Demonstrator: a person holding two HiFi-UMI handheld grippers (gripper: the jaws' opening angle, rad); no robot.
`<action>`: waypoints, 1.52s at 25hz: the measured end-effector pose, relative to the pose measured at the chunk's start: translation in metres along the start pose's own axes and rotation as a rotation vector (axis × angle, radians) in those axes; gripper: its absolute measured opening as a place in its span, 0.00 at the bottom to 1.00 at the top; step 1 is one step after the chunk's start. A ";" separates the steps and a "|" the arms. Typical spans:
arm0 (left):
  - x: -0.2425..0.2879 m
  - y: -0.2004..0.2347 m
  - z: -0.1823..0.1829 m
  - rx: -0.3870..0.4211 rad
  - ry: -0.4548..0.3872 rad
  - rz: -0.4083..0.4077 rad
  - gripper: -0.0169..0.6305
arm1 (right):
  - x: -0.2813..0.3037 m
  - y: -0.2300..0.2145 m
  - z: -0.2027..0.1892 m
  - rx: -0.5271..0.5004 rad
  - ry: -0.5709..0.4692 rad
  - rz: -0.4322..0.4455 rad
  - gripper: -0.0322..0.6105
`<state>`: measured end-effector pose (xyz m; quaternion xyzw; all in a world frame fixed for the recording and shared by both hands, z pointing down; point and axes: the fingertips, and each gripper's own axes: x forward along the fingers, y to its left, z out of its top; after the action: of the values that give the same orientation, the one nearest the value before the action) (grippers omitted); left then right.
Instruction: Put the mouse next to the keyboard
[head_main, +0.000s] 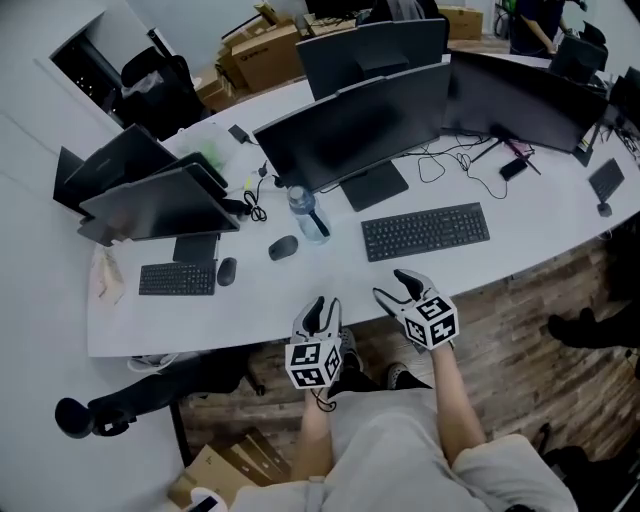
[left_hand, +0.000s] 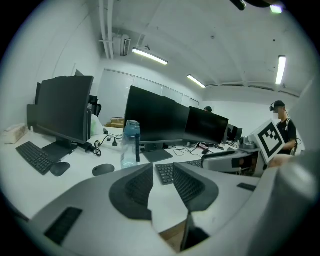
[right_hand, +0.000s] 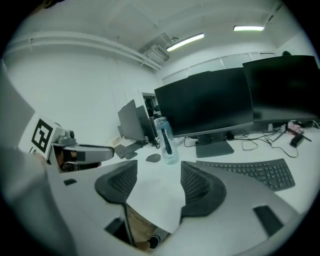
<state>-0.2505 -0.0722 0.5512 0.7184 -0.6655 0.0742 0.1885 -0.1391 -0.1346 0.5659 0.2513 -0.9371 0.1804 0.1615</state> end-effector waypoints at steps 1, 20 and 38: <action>0.001 0.012 0.002 -0.006 0.002 0.006 0.23 | 0.014 0.006 0.003 -0.018 0.011 0.021 0.49; 0.035 0.143 -0.008 -0.118 0.057 0.086 0.23 | 0.287 0.081 0.017 -0.351 0.276 0.306 0.50; 0.051 0.223 -0.008 -0.195 0.056 0.142 0.22 | 0.400 0.116 -0.041 -1.070 0.653 0.505 0.53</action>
<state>-0.4641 -0.1258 0.6150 0.6454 -0.7132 0.0424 0.2701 -0.5204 -0.1886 0.7294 -0.1574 -0.8304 -0.2095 0.4917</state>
